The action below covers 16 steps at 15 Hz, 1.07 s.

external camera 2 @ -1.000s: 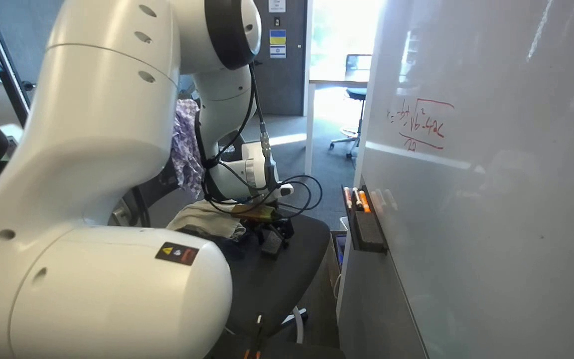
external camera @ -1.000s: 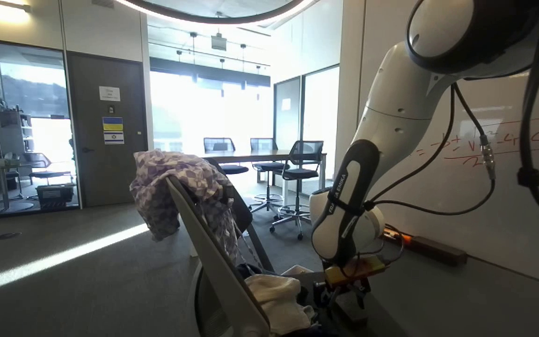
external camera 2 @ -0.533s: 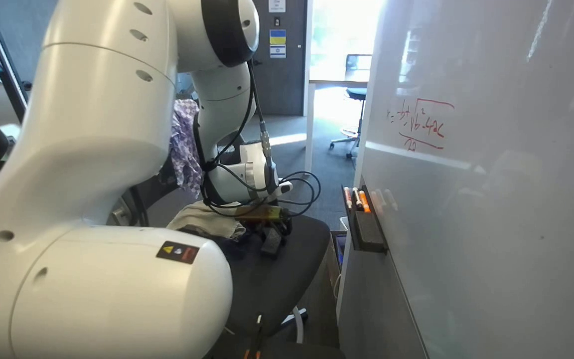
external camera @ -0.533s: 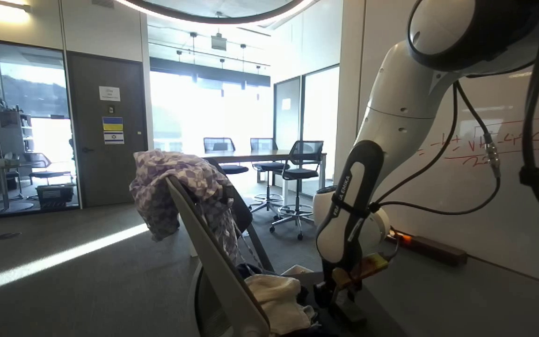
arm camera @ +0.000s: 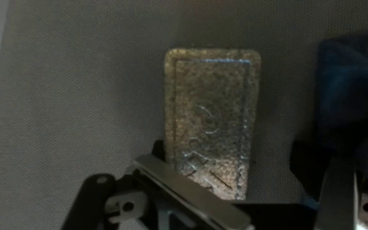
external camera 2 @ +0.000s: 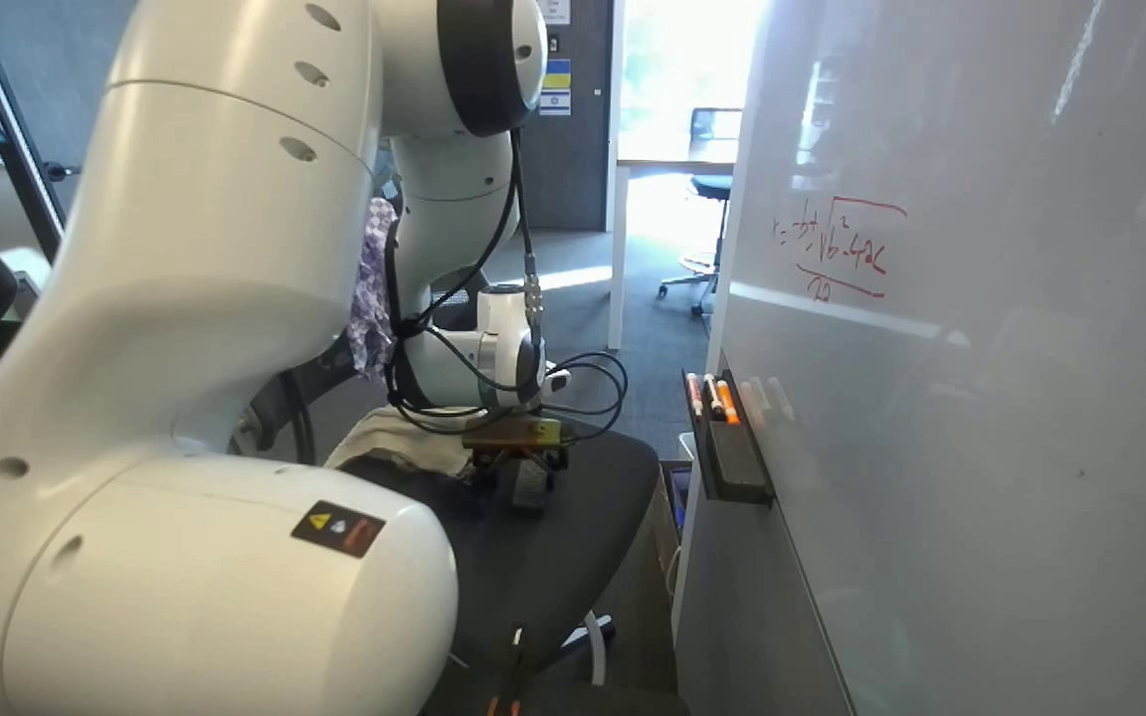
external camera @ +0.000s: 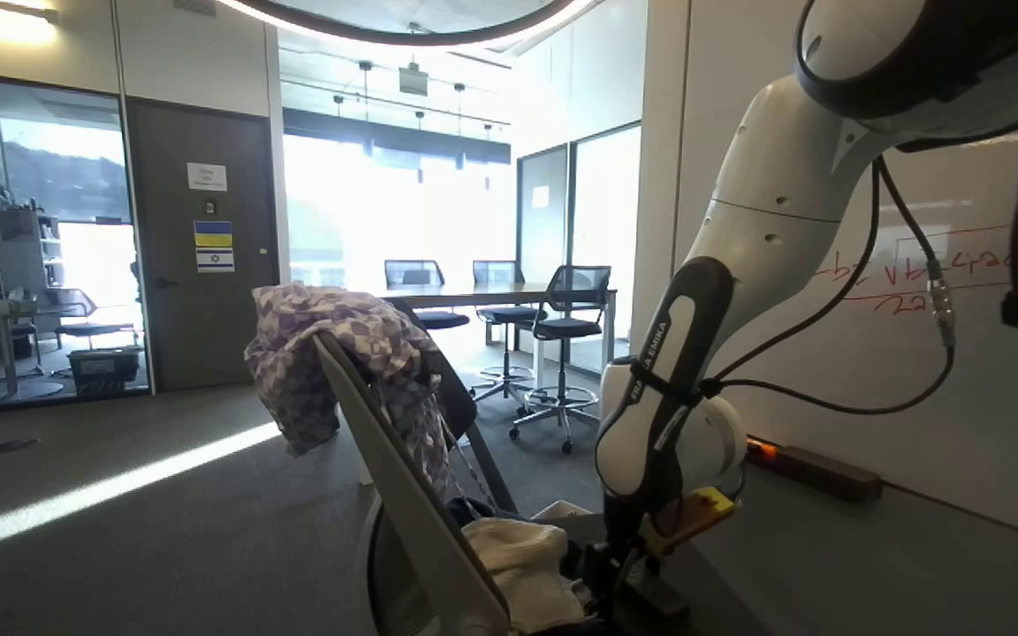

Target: Use the duster to erase the markings on the board

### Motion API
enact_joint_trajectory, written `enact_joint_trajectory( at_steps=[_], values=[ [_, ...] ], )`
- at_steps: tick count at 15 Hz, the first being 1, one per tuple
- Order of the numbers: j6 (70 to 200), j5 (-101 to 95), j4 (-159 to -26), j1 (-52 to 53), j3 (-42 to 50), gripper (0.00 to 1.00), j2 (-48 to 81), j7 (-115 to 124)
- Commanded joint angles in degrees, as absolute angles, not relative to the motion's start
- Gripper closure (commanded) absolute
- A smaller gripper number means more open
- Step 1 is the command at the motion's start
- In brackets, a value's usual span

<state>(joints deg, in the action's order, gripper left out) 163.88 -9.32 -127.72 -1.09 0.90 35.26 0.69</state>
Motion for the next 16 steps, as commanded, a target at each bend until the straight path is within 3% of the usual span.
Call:
enact_joint_trajectory(
  at_steps=[1, 16],
  values=[
    [163.67, -8.41, -128.18, -2.08, 1.02, 0.0, 34.26, -2.92],
    [161.15, -6.15, -129.18, -8.89, -3.34, 0.0, 31.85, -12.66]
  ],
)
